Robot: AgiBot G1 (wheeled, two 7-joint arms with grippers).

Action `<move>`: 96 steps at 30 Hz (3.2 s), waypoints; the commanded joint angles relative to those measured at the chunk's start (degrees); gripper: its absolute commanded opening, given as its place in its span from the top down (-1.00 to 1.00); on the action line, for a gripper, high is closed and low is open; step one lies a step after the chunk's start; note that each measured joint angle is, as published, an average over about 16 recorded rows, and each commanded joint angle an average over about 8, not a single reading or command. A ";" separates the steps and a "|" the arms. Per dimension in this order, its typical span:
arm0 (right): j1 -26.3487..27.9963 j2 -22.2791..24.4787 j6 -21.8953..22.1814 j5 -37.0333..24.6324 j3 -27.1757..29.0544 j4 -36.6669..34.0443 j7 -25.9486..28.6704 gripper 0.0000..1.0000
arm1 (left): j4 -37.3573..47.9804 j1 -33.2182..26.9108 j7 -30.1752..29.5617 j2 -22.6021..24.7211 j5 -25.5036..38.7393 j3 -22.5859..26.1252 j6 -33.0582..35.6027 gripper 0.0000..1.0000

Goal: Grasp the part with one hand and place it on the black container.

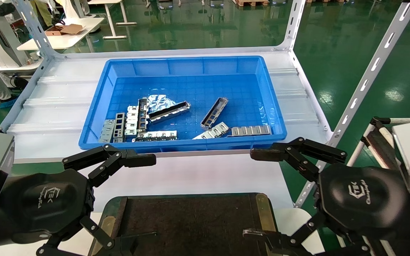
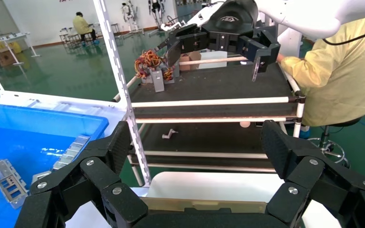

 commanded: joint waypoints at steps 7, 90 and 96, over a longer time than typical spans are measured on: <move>0.02 0.01 0.00 0.02 -0.04 -0.02 -0.02 -1.00 | -0.24 -1.72 -1.08 1.76 2.90 0.94 -3.85 -1.00; 0.09 0.15 0.14 0.25 -0.38 -0.02 -0.19 1.00 | 47.91 -26.39 -2.19 42.91 14.84 43.85 -56.91 1.00; 0.10 0.16 0.15 0.27 -0.40 -0.02 -0.20 1.00 | 48.04 -26.78 -1.85 42.82 12.43 45.79 -57.36 1.00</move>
